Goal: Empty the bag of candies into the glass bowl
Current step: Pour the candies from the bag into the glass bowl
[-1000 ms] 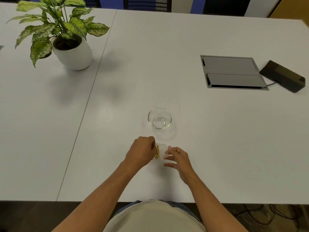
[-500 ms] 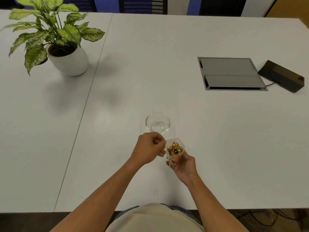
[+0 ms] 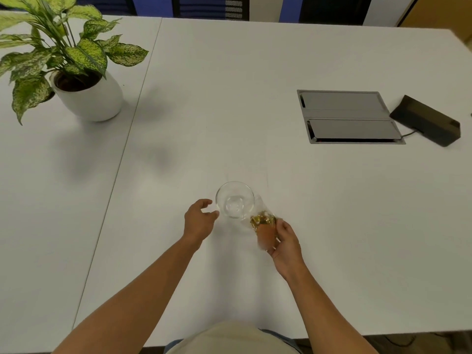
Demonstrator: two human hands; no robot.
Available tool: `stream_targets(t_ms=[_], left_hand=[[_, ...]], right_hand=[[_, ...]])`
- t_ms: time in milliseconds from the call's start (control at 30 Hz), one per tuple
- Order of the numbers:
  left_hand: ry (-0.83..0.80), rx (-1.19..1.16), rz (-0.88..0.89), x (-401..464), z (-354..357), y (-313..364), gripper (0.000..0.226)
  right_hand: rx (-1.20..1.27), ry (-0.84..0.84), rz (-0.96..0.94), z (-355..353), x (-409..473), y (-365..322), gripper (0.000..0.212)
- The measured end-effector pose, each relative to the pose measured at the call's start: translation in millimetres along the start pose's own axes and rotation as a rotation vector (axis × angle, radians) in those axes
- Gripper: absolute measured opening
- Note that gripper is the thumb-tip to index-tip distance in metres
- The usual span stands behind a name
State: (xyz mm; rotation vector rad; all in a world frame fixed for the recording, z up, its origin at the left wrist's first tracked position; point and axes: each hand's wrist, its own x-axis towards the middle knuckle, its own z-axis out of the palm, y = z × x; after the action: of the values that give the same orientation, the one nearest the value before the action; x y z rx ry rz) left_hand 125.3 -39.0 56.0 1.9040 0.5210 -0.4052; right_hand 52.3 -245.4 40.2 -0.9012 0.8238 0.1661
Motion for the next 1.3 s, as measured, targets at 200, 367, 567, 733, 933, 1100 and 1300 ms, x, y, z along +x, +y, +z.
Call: stream_targets(t_ms=[200, 367, 567, 733, 933, 1100, 1300], left_hand=[[0.02, -0.038, -0.021, 26, 18, 11, 0.049], [0.041, -0.023, -0.01, 36, 30, 11, 0.047], [0.04, -0.039, 0.004, 31, 28, 9, 0.044], [0.014, -0.053, 0.023, 27, 23, 2, 0.042], [-0.001, -0.093, 0.025, 20, 22, -1, 0.035], [-0.001, -0.073, 0.027, 19, 21, -5, 0.037], [-0.015, -0.082, 0.029, 20, 21, -6, 0.045]], right_hand=[[-0.078, 0.038, -0.067, 15, 12, -22, 0.012], [-0.204, 0.061, -0.181, 25, 22, -33, 0.018], [-0.561, 0.139, -0.351, 35, 27, -33, 0.019], [-0.753, 0.12, -0.467, 49, 21, -35, 0.029], [-0.903, 0.091, -0.545, 61, 17, -36, 0.028], [-1.048, 0.031, -0.598, 69, 11, -37, 0.035], [-1.152, -0.015, -0.606, 83, 4, -43, 0.046]])
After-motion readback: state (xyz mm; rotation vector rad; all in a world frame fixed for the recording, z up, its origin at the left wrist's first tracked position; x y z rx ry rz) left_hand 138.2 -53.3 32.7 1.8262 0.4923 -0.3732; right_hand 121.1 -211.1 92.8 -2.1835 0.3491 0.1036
